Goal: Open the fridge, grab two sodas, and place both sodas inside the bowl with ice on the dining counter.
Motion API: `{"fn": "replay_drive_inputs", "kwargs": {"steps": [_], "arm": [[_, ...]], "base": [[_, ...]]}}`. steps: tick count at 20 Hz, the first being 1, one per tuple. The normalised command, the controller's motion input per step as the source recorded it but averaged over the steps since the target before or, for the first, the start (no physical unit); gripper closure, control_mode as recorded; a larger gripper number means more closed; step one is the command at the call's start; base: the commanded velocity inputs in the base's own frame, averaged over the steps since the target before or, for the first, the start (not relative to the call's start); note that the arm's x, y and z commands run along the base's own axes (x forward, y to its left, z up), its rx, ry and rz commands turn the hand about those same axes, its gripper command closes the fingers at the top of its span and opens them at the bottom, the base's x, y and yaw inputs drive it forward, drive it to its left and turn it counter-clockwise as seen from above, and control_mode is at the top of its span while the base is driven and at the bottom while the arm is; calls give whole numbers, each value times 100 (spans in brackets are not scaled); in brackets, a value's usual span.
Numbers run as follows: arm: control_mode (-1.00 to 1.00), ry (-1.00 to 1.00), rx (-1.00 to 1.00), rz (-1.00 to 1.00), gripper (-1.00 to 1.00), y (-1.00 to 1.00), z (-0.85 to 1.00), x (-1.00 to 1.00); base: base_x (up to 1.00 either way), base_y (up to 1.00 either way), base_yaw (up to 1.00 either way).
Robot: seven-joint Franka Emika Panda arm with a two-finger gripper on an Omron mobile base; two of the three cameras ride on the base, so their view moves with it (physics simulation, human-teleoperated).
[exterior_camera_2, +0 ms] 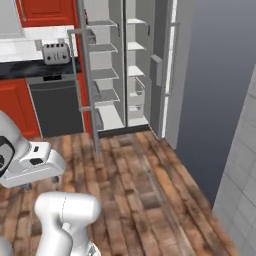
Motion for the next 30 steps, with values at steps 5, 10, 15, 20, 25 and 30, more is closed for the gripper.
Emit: {"fn": "replay_drive_inputs", "kwargs": {"steps": [5, 10, 15, 20, 25, 30], "arm": [[100, 0, 0, 0, -100, 0, 0, 0], [100, 0, 0, 0, -100, 0, 0, 0], [100, 0, 0, 0, -100, 0, 0, 0], [100, 0, 0, 0, -100, 0, 0, 0], [100, 0, 0, 0, -100, 0, 0, 0], [100, 0, 0, 0, -100, 0, 0, 0]], "base": [[100, -40, 27], [100, -41, 27], [100, -47, 24], [97, -47, 22], [94, -40, 22], [85, -19, 19]]}}
